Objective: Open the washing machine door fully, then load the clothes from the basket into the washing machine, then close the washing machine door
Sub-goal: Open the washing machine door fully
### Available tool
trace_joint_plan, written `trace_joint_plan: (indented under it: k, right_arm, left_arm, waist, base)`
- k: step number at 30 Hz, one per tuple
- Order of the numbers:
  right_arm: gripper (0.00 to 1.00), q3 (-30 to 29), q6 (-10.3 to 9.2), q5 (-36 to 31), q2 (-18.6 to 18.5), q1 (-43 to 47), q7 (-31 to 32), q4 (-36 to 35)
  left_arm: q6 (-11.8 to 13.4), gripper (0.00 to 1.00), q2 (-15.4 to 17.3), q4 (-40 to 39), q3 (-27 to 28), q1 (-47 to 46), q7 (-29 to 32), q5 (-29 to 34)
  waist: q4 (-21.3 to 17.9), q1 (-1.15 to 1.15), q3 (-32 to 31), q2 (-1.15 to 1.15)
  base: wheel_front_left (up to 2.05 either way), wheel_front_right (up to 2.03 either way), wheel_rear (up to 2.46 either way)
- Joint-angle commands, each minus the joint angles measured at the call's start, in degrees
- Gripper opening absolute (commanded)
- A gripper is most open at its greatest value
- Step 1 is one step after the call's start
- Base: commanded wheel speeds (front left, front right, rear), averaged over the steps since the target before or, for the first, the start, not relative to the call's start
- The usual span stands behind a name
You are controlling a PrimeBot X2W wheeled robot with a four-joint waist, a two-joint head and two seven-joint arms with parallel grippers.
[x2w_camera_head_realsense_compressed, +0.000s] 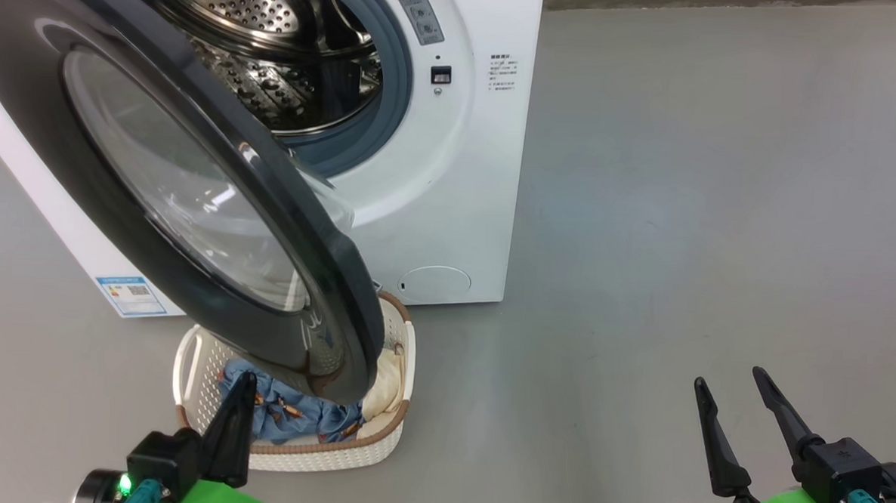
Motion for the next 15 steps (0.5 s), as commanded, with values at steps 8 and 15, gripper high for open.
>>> trace_joint_plan:
  k: [8, 15]
  right_arm:
    - [1.00, 0.74, 0.09, -0.69, -0.24, -0.83, -0.69, -1.70]
    - [1.00, 0.35, 0.09, -1.29, -0.17, -0.95, -0.69, -1.70]
  left_arm:
    - [2.70, 0.00, 1.01, -6.60, 4.39, -3.09, -0.47, 0.13]
    - [5.18, 0.00, 1.27, -18.92, 8.10, -9.36, -0.47, 3.61]
  waist:
    - [0.27, 0.00, 0.57, 0.00]
    - [0.78, 0.00, 0.83, 0.00]
  base:
    - [0.00, 0.00, 0.00]
    - [0.00, 0.00, 0.00]
